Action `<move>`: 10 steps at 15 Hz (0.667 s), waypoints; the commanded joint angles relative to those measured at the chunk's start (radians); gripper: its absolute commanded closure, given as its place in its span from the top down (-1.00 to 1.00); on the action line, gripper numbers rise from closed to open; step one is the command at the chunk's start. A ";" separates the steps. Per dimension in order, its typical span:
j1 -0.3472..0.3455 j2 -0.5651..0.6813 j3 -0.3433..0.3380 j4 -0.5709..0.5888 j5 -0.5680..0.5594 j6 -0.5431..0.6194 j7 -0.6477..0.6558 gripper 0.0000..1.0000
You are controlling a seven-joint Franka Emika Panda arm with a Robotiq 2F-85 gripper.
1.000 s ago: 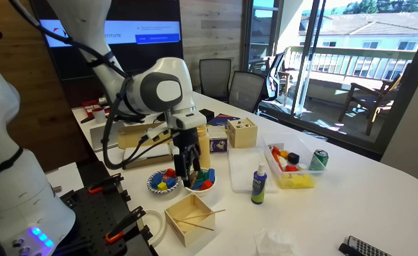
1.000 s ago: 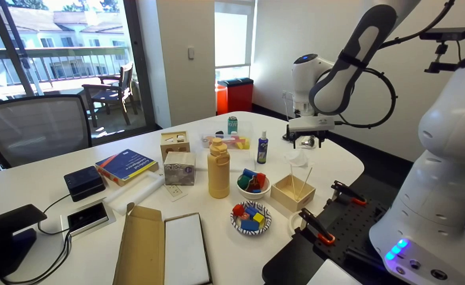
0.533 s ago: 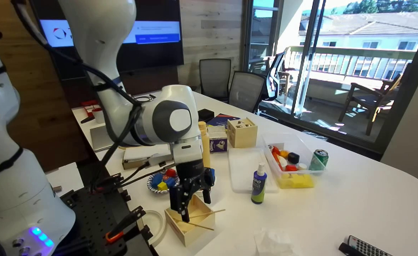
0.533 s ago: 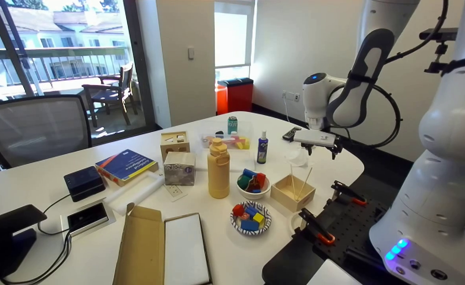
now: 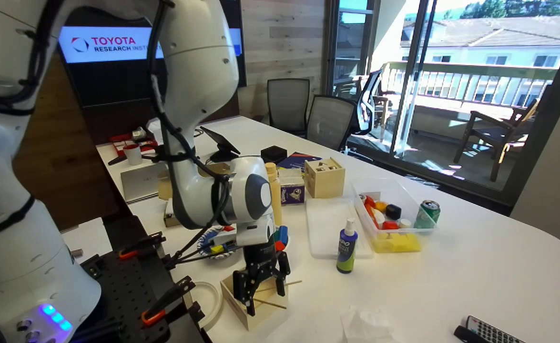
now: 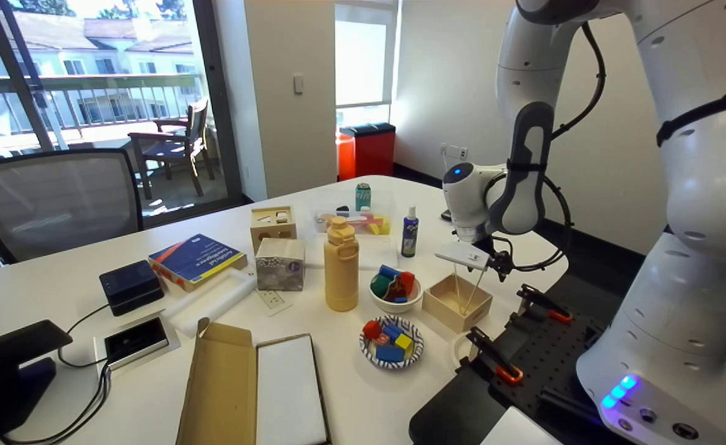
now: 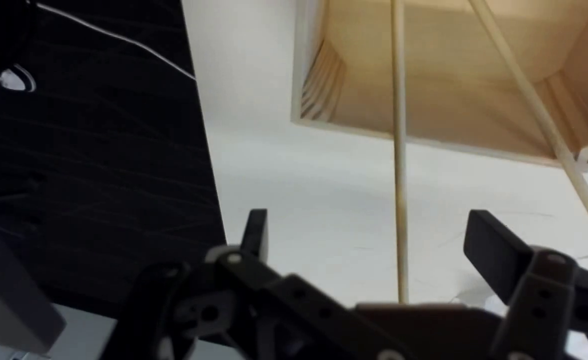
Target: Stir the bowl with the straws
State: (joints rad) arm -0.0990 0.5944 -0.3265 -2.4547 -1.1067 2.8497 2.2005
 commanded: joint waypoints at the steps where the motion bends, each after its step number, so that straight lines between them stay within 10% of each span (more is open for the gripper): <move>1: 0.052 0.056 -0.029 0.052 -0.057 0.038 0.109 1.00; 10: 0.175 -0.018 -0.106 0.007 -0.345 0.076 0.368 1.00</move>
State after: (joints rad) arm 0.0275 0.6235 -0.3906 -2.4221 -1.3492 2.9015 2.4646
